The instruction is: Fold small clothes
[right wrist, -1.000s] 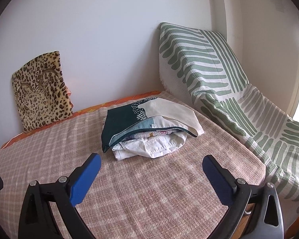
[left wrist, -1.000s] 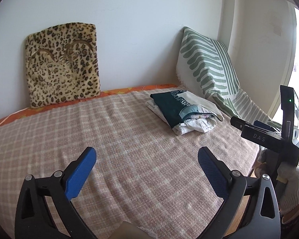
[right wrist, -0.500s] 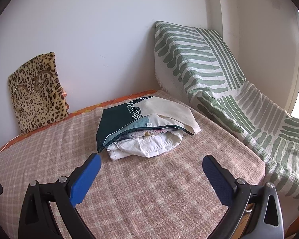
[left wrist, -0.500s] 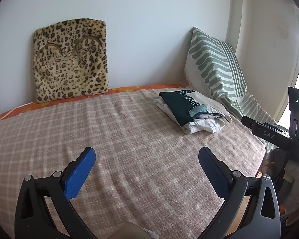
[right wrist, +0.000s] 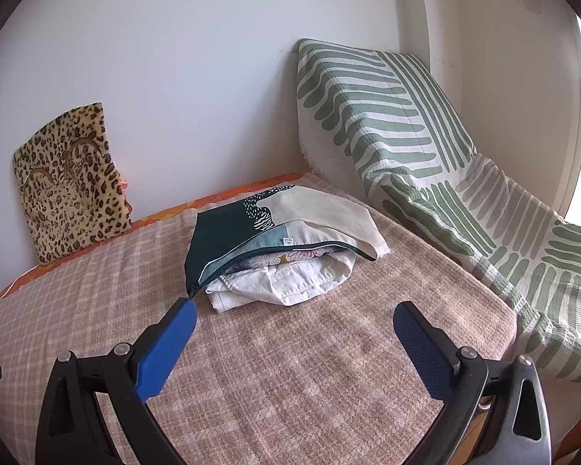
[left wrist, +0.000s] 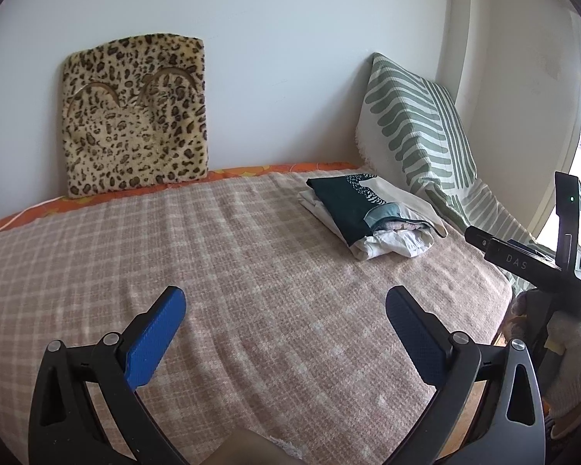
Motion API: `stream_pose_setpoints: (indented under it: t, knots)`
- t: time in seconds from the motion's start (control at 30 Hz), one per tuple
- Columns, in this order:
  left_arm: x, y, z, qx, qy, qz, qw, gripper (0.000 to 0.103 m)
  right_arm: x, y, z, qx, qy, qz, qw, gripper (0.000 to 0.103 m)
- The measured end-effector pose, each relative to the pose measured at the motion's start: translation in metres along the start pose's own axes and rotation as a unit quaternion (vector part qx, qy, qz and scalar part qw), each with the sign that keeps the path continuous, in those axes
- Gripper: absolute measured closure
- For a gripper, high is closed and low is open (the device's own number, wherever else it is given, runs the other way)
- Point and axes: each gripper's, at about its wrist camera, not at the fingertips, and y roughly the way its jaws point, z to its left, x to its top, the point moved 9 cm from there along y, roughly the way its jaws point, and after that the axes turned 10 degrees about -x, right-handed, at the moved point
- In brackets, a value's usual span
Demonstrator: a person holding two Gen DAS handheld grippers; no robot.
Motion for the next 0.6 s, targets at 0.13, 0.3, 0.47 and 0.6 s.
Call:
stream_pose_setpoints:
  t: [0.13,0.3,0.47,0.6]
  knots:
    - [-0.0004,0.0014,0.0012,-0.001,-0.002,0.004,1.0000,0.000,0.0003,0.0004,0.0001,0.001,0.001,0.000,1.000,0.000]
    - [-0.0014,0.0023,0.0022,0.001,-0.003,0.006,1.0000,0.000,-0.0003,-0.0003,0.0002,0.001,0.002,0.000,1.000,0.000]
    - [-0.0012,0.0022,0.0013,0.001,-0.005,0.006,1.0000,0.000,-0.0006,-0.0008,0.0003,0.000,0.002,0.000,1.000,0.000]
    - [-0.0023,0.0032,0.0027,0.001,-0.005,0.008,1.0000,0.000,-0.0005,-0.0006,0.0005,0.000,0.002,0.001,1.000,0.000]
